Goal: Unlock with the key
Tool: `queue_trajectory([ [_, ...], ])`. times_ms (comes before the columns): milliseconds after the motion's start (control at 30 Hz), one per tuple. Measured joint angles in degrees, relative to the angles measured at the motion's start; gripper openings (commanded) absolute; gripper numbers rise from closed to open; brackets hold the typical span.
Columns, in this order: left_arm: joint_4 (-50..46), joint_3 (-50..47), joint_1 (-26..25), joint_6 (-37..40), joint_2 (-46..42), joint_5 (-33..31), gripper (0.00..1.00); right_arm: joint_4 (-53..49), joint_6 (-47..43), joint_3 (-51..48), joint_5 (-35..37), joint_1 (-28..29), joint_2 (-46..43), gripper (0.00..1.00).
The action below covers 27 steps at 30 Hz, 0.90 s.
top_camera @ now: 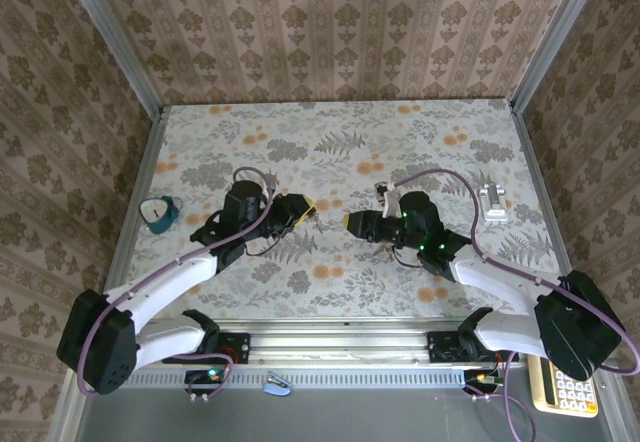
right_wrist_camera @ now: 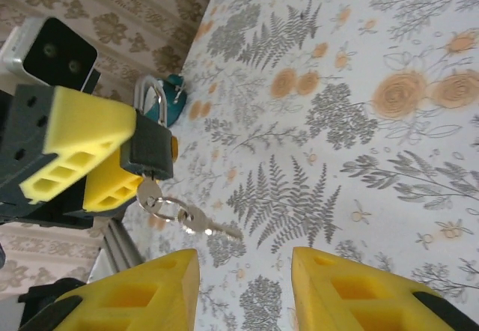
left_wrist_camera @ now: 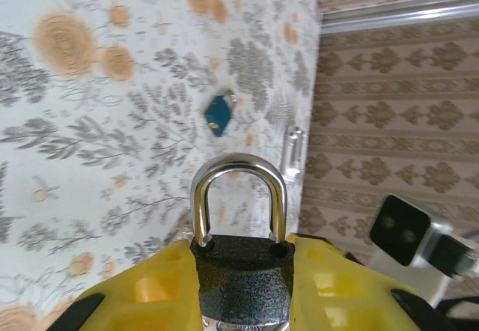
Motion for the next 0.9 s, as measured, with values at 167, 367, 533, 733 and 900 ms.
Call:
queue_trajectory([
  [167, -2.47, -0.04, -0.44, -1.36, 1.95, -1.55, 0.11, -1.90, -2.01, 0.48, 3.26, 2.19, 0.00, 0.47],
  [367, -4.02, -0.02, -1.88, -2.40, 4.00, -2.64, 0.12, 1.60, -2.84, -0.15, 8.37, 6.54, 0.72, 0.55],
  [533, -4.00, -0.02, -1.97, -3.82, 4.31, -3.21, 0.12, 7.04, -3.23, -1.55, 11.32, 7.72, 2.14, 0.57],
  [733, -3.74, 0.00, -1.97, -5.35, 4.55, -3.41, 0.13, 15.58, -3.67, -3.52, 11.85, 7.74, 5.86, 0.52],
  [900, -2.89, 0.02, -2.23, -5.86, 5.99, -3.32, 0.13, 21.68, -3.58, -3.65, 10.71, 7.74, 9.75, 0.50],
])
